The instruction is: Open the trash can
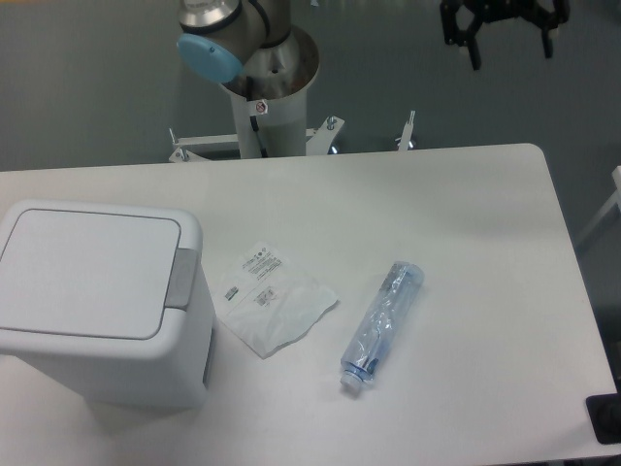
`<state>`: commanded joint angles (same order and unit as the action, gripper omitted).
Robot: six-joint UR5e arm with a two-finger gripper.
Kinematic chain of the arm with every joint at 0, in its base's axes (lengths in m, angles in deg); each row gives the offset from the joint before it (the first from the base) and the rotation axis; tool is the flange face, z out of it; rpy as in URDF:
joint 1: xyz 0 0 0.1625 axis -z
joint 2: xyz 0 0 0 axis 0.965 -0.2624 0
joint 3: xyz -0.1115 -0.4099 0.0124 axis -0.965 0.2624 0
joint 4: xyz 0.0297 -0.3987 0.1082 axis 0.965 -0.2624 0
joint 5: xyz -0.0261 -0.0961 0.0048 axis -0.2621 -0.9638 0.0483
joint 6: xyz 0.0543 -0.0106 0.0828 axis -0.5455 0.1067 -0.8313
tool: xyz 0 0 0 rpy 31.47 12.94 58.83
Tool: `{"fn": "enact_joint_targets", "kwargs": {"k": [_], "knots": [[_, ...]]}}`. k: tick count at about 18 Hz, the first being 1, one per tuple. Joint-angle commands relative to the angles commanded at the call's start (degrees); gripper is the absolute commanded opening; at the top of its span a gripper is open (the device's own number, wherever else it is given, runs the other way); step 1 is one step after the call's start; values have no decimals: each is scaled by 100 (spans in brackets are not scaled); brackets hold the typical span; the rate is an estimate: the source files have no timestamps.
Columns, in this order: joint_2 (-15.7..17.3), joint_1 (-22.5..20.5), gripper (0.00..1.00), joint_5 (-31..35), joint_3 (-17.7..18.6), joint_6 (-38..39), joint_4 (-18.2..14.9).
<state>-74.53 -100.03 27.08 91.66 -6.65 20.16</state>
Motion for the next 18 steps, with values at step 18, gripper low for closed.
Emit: {"fn": "enact_joint_targets", "kwargs": {"k": [18], "knots": [[-26, 1159, 100, -492, -44, 4146, -17]]}}
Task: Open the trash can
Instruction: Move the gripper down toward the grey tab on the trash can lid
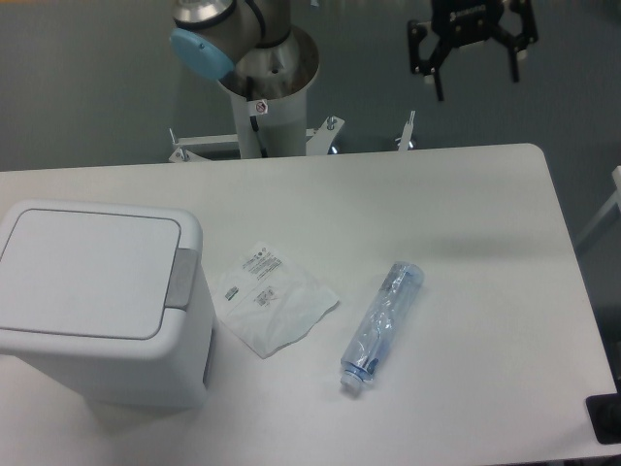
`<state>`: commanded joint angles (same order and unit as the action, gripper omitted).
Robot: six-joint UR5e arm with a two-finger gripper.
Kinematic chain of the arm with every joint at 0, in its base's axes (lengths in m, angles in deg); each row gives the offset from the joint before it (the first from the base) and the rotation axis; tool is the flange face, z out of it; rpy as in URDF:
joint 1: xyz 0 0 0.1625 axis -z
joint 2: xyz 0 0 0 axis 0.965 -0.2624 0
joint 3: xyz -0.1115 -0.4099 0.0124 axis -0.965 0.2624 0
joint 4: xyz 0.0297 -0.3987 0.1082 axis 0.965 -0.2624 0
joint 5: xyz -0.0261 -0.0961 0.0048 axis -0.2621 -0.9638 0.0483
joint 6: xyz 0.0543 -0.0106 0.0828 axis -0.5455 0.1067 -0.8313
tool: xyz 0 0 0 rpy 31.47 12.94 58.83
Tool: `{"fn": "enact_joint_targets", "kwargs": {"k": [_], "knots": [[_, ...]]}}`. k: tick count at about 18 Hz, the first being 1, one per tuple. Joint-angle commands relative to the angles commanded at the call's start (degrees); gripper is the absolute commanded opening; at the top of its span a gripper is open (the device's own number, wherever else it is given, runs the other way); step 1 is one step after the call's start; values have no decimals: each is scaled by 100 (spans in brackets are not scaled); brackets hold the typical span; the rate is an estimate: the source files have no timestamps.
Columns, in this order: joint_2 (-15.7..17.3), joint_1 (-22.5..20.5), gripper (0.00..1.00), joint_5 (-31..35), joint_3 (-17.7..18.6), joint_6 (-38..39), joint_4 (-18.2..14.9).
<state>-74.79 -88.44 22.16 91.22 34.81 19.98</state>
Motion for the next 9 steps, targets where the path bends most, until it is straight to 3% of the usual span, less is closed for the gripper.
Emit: {"fn": "enact_joint_targets", "kwargs": {"k": [3, 6, 9], "knots": [[-263, 519, 100, -360, -289, 1054, 0], [-763, 966, 100, -571, -825, 2056, 26], [-1142, 1398, 100, -606, -1028, 2559, 604]]}}
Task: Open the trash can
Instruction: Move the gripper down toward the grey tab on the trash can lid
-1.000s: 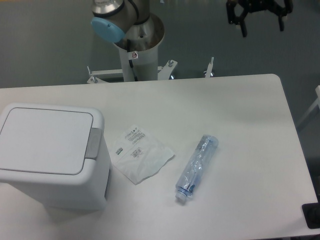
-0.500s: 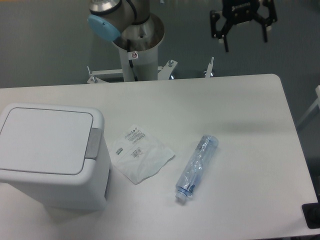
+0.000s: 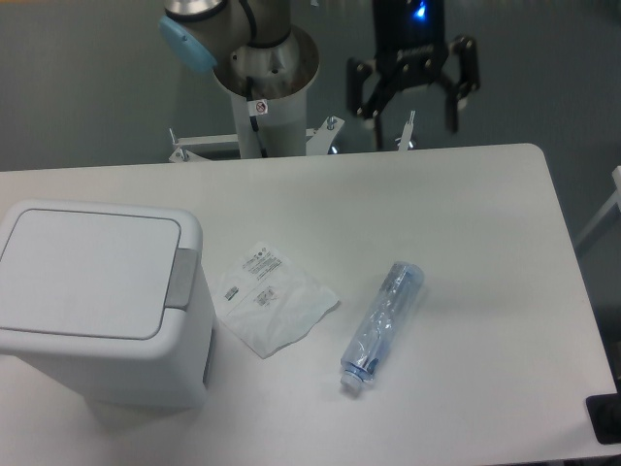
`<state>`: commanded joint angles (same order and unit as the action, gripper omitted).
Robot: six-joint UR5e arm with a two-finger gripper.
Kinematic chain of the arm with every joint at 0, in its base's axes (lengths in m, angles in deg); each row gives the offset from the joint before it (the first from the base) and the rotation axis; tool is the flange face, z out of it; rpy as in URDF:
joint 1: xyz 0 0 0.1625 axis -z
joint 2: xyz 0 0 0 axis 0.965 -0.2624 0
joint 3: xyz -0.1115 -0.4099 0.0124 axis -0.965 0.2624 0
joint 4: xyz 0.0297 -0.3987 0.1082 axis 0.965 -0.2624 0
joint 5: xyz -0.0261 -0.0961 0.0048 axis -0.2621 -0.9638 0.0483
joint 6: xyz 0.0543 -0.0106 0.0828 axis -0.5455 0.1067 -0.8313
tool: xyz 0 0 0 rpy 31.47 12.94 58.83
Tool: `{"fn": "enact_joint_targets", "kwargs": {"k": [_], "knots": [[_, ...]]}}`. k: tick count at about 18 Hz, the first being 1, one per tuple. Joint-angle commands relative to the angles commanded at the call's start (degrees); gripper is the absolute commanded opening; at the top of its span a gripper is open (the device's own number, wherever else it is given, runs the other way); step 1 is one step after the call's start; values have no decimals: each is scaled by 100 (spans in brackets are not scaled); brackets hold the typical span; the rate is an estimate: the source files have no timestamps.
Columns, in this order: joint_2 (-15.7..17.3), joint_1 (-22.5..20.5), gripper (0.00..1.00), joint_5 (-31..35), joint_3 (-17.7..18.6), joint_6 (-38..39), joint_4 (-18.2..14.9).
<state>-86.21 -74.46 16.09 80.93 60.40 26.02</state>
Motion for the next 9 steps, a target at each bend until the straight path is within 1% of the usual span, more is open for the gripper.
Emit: {"fn": "enact_joint_targets", "kwargs": {"k": [1, 2, 6, 9], "knots": [[-114, 140, 100, -79, -9, 53, 203], [-193, 237, 100, -140, -35, 141, 283], [-536, 545, 100, -176, -246, 712, 293], [-730, 730, 100, -176, -334, 880, 301]]}}
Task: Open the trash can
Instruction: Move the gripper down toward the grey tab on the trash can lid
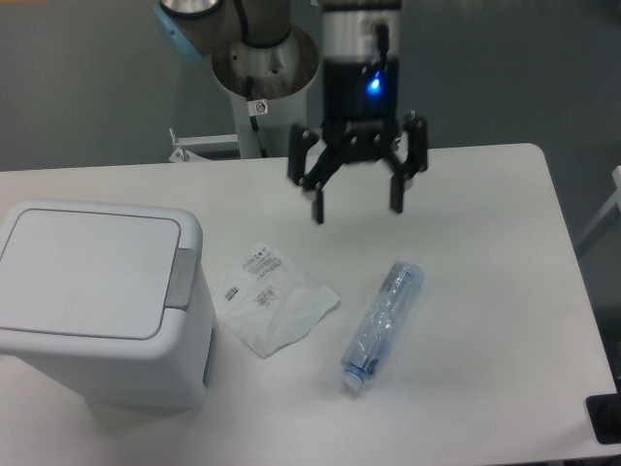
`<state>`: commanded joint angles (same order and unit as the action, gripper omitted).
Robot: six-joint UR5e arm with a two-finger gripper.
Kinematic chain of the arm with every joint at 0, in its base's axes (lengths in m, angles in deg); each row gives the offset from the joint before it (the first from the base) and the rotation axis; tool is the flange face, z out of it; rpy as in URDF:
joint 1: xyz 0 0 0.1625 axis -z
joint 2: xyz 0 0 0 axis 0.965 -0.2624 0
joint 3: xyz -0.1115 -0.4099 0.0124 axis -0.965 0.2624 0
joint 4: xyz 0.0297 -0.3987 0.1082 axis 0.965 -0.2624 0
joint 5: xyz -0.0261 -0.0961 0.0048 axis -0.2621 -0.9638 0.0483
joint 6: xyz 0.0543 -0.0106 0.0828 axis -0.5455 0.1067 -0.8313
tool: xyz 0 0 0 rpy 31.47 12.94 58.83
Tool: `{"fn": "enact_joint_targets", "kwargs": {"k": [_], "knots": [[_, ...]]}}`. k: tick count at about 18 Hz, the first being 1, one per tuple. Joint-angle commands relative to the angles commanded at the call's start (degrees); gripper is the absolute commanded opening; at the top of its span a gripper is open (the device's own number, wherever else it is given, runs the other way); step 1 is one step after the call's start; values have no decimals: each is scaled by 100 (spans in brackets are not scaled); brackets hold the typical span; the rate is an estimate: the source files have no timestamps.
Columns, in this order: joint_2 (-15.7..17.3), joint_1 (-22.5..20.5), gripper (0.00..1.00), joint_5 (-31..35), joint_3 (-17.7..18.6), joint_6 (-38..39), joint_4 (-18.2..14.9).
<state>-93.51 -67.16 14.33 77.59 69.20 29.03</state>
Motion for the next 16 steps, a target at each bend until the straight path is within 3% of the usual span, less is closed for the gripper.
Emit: {"fn": "enact_joint_targets", "kwargs": {"k": [10, 16], "knots": [[-352, 475, 100, 44, -53, 176, 0], [-352, 659, 100, 44, -35, 185, 0]]}}
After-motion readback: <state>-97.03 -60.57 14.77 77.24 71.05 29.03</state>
